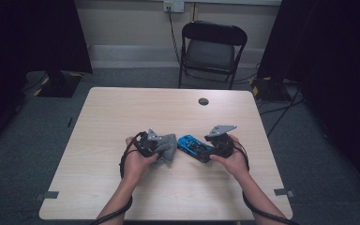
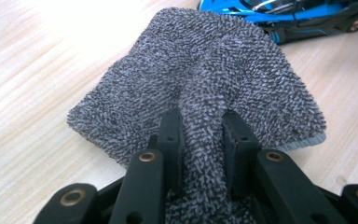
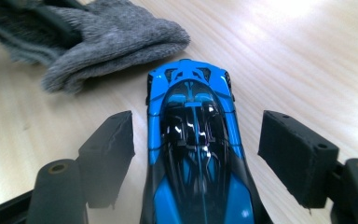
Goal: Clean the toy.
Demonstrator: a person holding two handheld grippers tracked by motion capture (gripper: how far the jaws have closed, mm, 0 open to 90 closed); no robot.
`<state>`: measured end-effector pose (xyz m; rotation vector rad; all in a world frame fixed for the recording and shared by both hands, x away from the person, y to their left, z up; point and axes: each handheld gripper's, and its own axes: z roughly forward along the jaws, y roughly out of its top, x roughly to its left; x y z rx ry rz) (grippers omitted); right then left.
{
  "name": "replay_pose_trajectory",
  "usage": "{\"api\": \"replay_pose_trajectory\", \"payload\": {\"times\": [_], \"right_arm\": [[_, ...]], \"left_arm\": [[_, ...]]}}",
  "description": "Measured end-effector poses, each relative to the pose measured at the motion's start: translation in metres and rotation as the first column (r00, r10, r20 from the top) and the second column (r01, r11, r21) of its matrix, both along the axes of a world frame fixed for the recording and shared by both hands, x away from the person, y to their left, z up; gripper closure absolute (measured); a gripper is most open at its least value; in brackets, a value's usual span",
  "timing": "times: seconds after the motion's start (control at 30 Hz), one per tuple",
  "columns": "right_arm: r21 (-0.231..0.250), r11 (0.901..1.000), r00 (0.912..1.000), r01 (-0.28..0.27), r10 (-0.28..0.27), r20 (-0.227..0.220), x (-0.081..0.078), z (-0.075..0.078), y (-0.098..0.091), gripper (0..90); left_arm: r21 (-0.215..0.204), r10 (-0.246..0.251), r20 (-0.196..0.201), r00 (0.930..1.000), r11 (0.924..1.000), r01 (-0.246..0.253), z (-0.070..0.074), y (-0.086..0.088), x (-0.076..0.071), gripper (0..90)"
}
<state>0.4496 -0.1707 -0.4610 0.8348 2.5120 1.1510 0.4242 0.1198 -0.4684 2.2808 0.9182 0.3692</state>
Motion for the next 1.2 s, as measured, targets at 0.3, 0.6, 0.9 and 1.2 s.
{"api": "replay_pose_trajectory", "payload": {"times": [0.3, 0.6, 0.9, 1.2], "right_arm": [[-0.010, 0.9999, 0.9995, 0.010, -0.010, -0.029, 0.017, -0.011, 0.010, 39.7], [-0.037, 0.9993, 0.9985, -0.001, -0.001, -0.055, 0.017, -0.014, 0.019, 42.2], [-0.028, 0.9996, 0.9988, 0.010, -0.012, -0.048, 0.016, -0.015, 0.019, 42.4], [-0.032, 0.9994, 0.9982, 0.016, -0.018, -0.057, 0.016, -0.015, 0.019, 42.5]], "left_arm": [[-0.002, -0.018, 0.007, 0.9998, 0.9998, 0.018, -0.002, 0.000, -0.009, 72.2], [0.024, -0.050, 0.000, 0.9987, 0.9984, 0.050, -0.003, -0.009, -0.013, 71.9], [0.055, -0.113, -0.040, 0.9928, 0.9918, 0.115, -0.004, -0.026, -0.022, 72.2], [0.023, -0.214, -0.087, 0.9729, 0.9759, 0.217, -0.003, -0.052, -0.033, 72.7]]}}
